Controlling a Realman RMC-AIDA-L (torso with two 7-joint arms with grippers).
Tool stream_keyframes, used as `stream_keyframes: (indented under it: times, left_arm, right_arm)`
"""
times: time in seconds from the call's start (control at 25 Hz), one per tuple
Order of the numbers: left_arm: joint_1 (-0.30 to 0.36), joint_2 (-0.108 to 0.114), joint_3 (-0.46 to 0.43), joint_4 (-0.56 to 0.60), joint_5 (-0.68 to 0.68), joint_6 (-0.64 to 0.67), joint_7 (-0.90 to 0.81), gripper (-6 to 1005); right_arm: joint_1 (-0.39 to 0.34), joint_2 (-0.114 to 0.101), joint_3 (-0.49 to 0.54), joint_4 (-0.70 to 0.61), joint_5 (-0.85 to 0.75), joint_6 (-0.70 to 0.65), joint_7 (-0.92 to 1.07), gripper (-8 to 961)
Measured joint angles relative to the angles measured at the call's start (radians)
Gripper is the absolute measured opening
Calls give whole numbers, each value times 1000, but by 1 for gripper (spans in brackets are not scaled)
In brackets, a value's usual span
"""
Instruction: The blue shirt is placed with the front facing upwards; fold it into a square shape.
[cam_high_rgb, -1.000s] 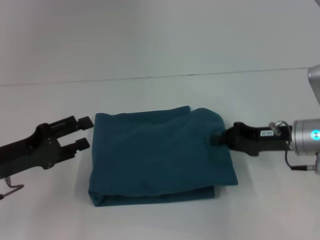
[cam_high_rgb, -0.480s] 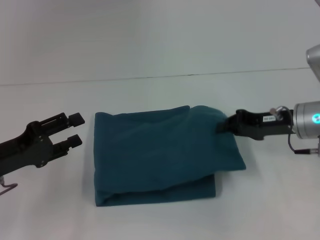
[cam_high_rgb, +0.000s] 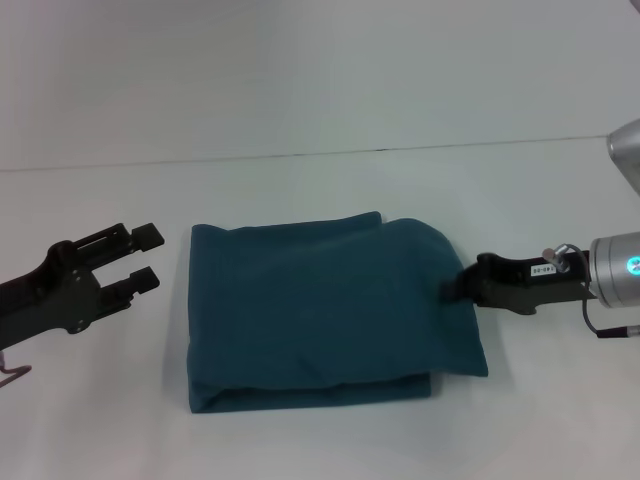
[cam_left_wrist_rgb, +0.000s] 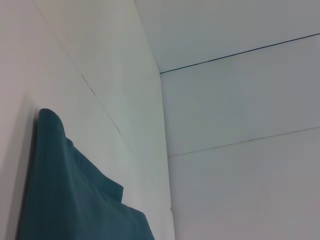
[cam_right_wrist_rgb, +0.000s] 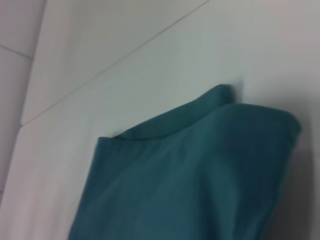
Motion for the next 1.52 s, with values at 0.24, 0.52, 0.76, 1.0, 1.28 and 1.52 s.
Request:
stream_keyframes:
  times: [0.24, 0.52, 0.76, 1.0, 1.28, 1.52]
  left_arm:
    - [0, 0, 0, -6, 0, -1, 2, 729]
    - [0, 0, 0, -8, 0, 4, 3, 729]
    - [0, 5, -17, -4, -1, 12, 3, 730]
    - [0, 12, -38, -2, -2, 15, -5, 730]
    - [-6, 16, -40, -2, -3, 11, -6, 729]
    - [-7, 17, -42, -2, -3, 4, -7, 730]
  right_arm:
    - [-2, -3, 1, -5, -52, 10, 15, 101]
    - [-7, -52, 18, -67, -44, -17, 56, 239]
    - [29, -128, 48, -206, 17, -204, 146, 596]
    - [92, -153, 15, -203, 9, -321, 160, 649]
    - [98, -89, -112, -139, 8, -306, 142, 649]
    - [100, -40, -133, -81, 8, -276, 119, 649]
